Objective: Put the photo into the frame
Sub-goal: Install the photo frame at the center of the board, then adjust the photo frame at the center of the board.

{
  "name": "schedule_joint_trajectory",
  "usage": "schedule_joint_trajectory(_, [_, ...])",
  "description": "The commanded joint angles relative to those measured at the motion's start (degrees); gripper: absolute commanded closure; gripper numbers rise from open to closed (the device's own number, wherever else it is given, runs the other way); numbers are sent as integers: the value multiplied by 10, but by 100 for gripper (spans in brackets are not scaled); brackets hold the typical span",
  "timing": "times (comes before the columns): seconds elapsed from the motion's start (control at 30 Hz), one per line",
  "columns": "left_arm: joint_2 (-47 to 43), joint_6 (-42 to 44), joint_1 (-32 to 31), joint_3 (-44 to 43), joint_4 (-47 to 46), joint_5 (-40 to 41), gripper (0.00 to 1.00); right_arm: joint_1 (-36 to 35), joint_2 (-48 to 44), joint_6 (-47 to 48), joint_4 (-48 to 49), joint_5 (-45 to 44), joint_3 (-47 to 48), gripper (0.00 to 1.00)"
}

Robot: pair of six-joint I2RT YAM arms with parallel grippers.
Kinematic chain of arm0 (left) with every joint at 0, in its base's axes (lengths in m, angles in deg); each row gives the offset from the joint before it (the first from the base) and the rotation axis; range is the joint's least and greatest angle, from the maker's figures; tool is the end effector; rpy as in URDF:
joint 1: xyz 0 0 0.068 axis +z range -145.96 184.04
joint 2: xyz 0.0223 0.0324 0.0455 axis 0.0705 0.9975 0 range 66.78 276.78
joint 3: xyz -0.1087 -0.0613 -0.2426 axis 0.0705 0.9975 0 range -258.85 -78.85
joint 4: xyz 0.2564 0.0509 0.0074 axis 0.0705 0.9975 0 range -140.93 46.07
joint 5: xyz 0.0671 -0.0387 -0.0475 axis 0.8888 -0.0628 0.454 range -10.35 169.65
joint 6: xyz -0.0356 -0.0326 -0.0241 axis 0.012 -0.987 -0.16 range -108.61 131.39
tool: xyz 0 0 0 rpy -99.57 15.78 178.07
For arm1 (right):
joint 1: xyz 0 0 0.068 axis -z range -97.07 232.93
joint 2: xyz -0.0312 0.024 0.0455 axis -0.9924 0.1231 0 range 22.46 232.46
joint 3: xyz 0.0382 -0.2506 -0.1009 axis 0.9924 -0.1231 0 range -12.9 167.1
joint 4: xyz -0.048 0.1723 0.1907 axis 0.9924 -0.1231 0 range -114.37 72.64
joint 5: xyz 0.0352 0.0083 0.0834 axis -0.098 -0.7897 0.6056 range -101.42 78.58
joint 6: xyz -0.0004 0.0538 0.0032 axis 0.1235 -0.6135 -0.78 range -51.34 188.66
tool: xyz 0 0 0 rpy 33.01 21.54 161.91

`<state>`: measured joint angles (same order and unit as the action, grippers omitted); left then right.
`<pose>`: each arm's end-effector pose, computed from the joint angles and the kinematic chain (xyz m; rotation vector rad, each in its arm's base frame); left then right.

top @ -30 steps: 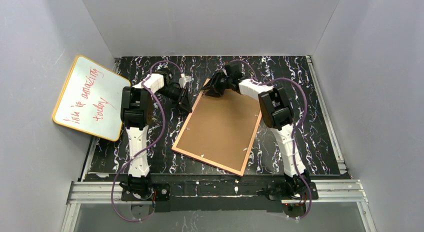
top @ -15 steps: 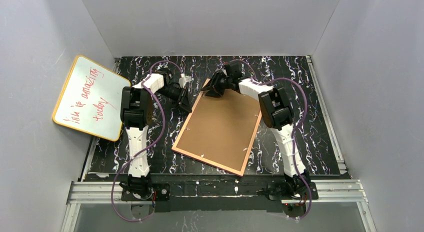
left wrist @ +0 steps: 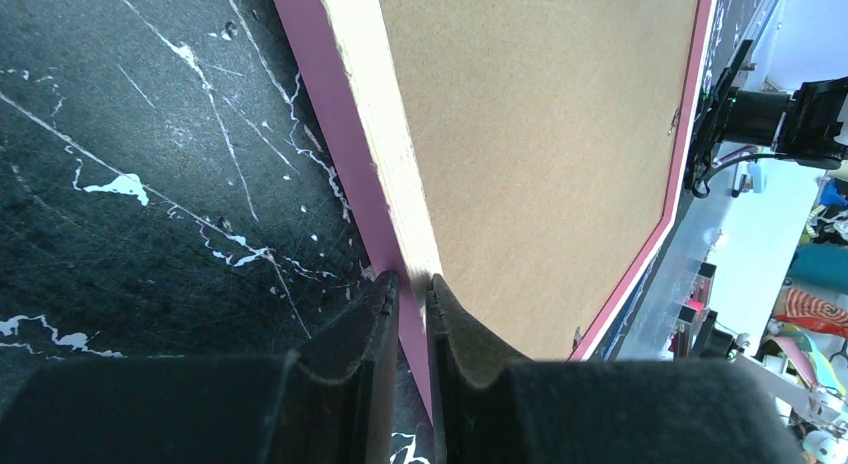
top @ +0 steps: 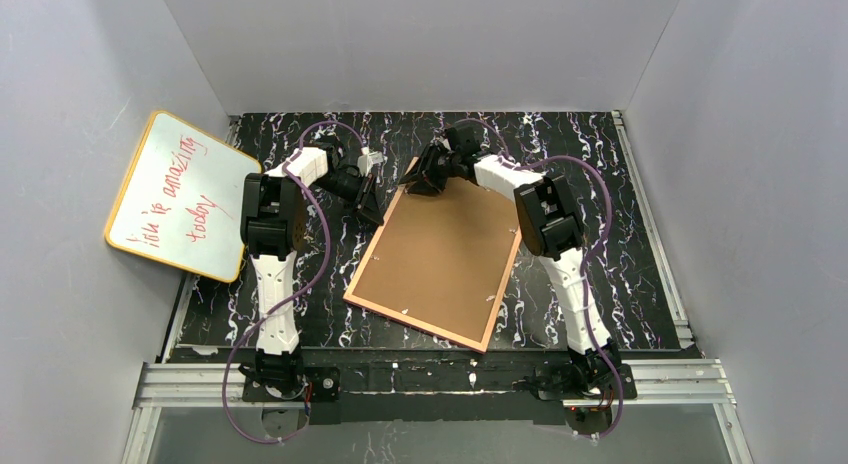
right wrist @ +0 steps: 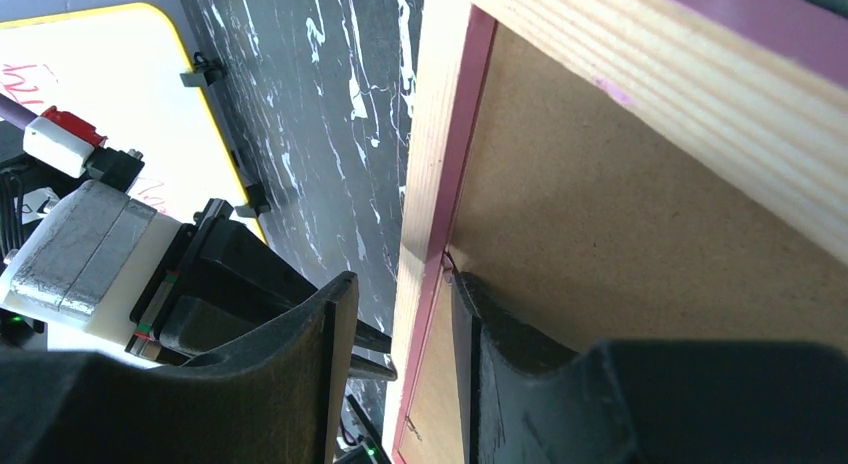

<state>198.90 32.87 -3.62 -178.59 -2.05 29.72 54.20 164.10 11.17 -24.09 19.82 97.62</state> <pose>0.4431 -0.0871 0.1330 0.7558 2.5339 -1.1972 0.4735 0.2807 0.1381 0.2889 2.5005 1.3433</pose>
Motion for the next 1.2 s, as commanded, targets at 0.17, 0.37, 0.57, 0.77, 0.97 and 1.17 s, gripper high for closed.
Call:
schedule_joint_trajectory(0.17, [-11,56,11,20,45,70,87,43,-81,26,-4,-6,-33,39])
schedule_joint_trajectory(0.37, [-38,99,39,38,69,91,81,107,-304,52,2,-65,-264,14])
schedule_joint_trajectory(0.57, [-85,130,37,134,57,97,79,185,-513,89,-81,-197,-466,1])
schedule_joint_trajectory(0.77, [-143,166,20,239,36,135,79,222,-607,103,-97,-266,-573,1])
schedule_joint_trajectory(0.97, [-199,188,-18,331,16,165,80,223,-539,93,-75,-224,-572,1])
schedule_joint_trajectory(1.17, [-242,203,-71,390,6,173,80,217,-453,62,-33,-180,-525,1])
